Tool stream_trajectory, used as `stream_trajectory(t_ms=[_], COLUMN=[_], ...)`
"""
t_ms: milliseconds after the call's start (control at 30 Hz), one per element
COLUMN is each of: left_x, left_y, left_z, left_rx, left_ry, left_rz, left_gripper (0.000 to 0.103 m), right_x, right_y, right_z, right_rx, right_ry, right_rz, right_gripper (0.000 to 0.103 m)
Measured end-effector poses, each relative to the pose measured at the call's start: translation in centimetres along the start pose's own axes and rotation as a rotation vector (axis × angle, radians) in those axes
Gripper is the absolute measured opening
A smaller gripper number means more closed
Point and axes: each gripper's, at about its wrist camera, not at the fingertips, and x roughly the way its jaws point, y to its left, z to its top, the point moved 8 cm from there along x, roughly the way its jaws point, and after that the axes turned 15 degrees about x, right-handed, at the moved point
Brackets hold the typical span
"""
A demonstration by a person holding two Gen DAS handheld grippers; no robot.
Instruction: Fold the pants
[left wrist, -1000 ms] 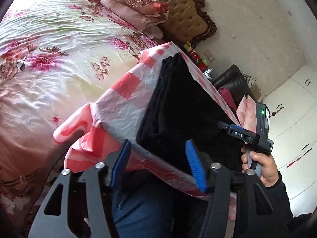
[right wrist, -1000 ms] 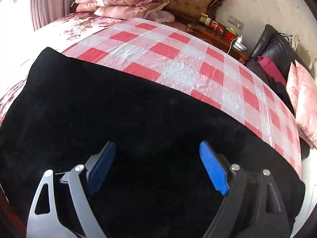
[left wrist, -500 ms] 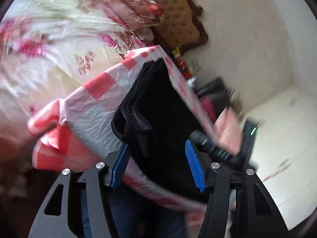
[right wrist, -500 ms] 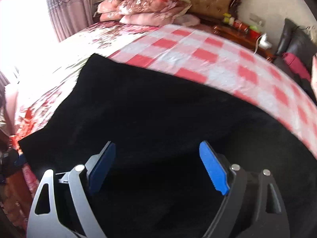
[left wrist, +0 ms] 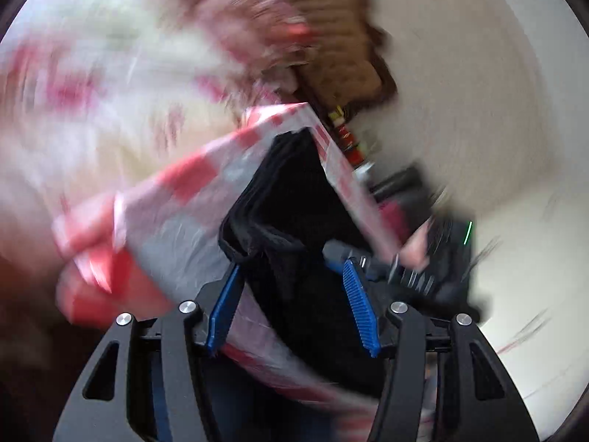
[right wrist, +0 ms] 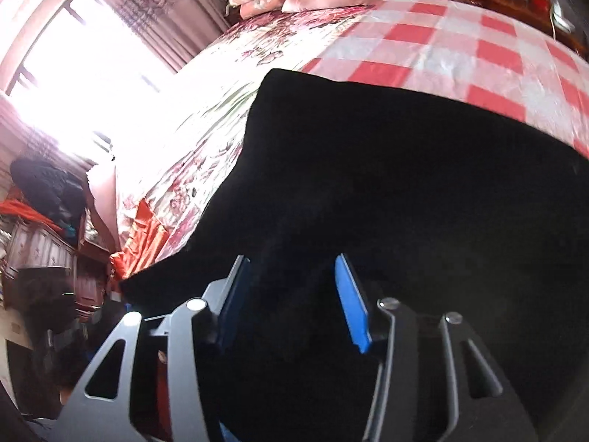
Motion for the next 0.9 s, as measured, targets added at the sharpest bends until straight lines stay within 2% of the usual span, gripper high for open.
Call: stream_trajectory(t_ms=[33,67,200,367,433,467,567,600,633,667,733,800,833,867,900], left_x=[0.1,0.4,0.4,-0.3,0.5,1.0,1.7,1.8,1.9,1.9,1.8,1.2,1.1,0.7,0.5], left_y=[-0.5,-0.7,2.1,3.7,3.5,3.4,3.6,3.7,3.8,3.9,3.4,1.4,0.6,-1.1,-2.3], left_z=[-0.1,-0.4,-1.3,-1.4,-1.1,-1.2,-1.5,-1.5,-1.6,-1.6,-1.3,-0.3,0.1,0.8,1.3], left_rx=[0.046,0.051,-0.106,-0.132,-0.180,-0.235,-0.347,-0.352,-0.346,-0.315,-0.209,-0.038,0.013,0.109,0.160], left_ry=[0.007,0.022,0.044,0.046,0.051,0.052,0.048,0.049,0.053,0.063,0.076,0.066,0.057,0.033,0.018], left_rz=[0.025,0.031,0.009,0.021,-0.038,-0.100,-0.164,-0.153,-0.130,-0.074,0.017,0.093,0.112,0.137,0.142], left_gripper=[0.053,0.053,0.053,0.051,0.051,0.051,0.049,0.046,0.031,0.013,0.010,0.009,0.009,0.008,0.008], right_x=[0.2,0.4,0.5,0.4,0.4,0.4,0.6,0.5,0.5,0.4,0.2,-0.6,-1.1,-1.4,-1.9], right_y=[0.4,0.5,1.3,1.3,1.2,1.1,0.8,0.8,0.7,0.7,1.0,1.6,2.0,2.3,2.5], right_z=[0.1,0.1,-0.3,-0.1,0.0,0.0,0.3,0.4,0.5,0.7,1.4,2.3,2.9,3.3,3.8], right_rx=[-0.003,-0.008,-0.068,-0.072,-0.068,-0.063,-0.050,-0.043,-0.024,-0.006,0.032,0.052,0.069,0.084,0.107], right_ry=[0.008,0.011,0.000,-0.001,-0.001,0.000,0.009,0.012,0.022,0.031,0.036,0.033,0.039,0.044,0.054], right_rz=[0.003,-0.005,-0.055,-0.051,-0.047,-0.044,-0.044,-0.043,-0.034,-0.022,-0.001,0.035,0.063,0.079,0.097], right_gripper=[0.046,0.046,0.046,0.046,0.046,0.046,0.046,0.047,0.051,0.054,0.064,0.073,0.076,0.077,0.077])
